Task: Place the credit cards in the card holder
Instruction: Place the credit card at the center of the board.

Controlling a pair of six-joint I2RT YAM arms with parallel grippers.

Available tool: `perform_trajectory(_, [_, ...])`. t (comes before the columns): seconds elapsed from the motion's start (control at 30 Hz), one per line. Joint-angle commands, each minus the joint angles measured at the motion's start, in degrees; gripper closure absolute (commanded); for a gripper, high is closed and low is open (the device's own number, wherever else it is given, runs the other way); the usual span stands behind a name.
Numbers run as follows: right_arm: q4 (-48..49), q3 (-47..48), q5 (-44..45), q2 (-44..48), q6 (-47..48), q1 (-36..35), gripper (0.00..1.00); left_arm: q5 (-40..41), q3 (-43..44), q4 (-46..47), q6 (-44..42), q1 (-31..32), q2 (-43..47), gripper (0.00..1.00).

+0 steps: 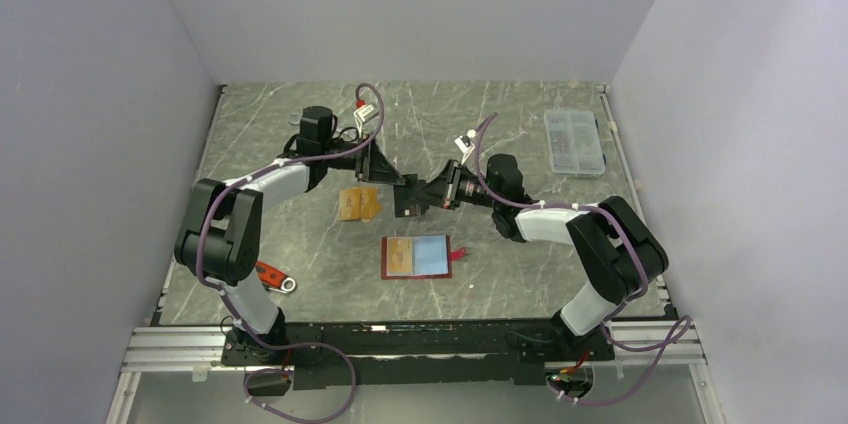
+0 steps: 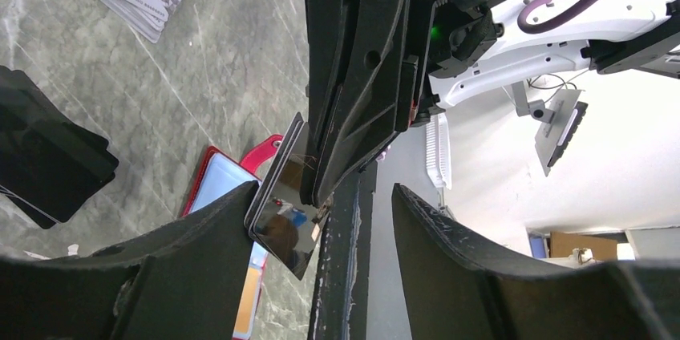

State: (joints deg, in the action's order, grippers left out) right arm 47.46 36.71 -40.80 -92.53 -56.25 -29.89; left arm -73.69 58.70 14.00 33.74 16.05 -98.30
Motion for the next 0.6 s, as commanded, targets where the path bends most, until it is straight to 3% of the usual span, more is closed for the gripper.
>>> perform_trajectory(0.0, [0.2, 2.7, 0.9, 0.0, 1.6, -0.3, 1.00, -3.0, -1.1, 6.3, 3.5, 0.3, 1.4, 0.35])
perform_trajectory(0.57, [-8.1, 6.6, 5.5, -2.7, 5.4, -3.2, 1.00, -5.2, -0.1, 15.6, 11.8, 2.4, 2.1, 0.39])
